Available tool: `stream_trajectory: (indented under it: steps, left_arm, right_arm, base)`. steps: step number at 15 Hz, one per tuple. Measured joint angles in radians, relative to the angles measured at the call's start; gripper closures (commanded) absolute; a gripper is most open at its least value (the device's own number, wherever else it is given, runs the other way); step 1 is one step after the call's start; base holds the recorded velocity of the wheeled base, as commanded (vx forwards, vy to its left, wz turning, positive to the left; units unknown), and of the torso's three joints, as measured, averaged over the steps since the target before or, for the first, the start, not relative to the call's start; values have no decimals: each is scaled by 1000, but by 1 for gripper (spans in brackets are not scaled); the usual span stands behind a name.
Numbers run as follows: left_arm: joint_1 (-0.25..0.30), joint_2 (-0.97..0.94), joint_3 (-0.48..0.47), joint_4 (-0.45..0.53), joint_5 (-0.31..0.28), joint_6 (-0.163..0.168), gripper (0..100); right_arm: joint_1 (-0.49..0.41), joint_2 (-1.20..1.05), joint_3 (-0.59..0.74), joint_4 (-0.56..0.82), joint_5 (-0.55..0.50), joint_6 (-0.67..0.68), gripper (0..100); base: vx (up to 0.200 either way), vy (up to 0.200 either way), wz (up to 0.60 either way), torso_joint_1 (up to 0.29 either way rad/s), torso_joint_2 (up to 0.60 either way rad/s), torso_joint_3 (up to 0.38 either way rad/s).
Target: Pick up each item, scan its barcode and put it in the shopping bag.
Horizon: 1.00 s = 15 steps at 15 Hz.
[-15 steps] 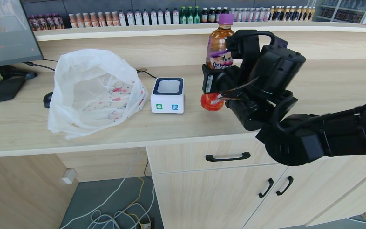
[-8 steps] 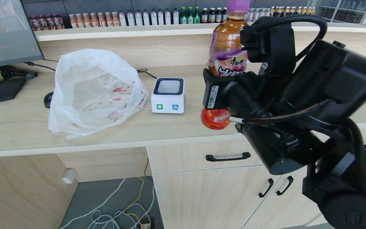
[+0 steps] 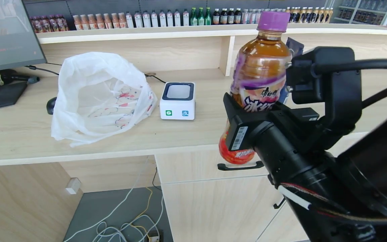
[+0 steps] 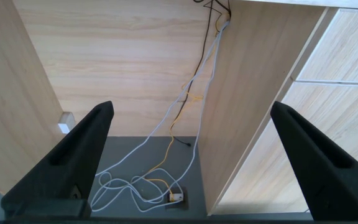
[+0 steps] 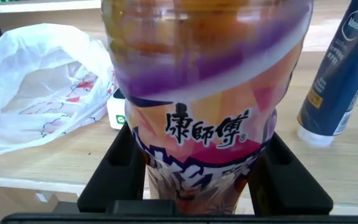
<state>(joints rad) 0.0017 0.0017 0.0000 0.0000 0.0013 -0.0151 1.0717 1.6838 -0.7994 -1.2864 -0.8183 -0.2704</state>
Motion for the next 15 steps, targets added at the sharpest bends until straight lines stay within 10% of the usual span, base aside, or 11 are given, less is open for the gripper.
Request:
stream_trajectory:
  steps: [15]
  left_arm:
    - [-1,0,0,0,0,0,0]
  right_arm:
    - [41,-81,465,-248,51,70,100]
  base:
    - [0,0,0,0,0,0]
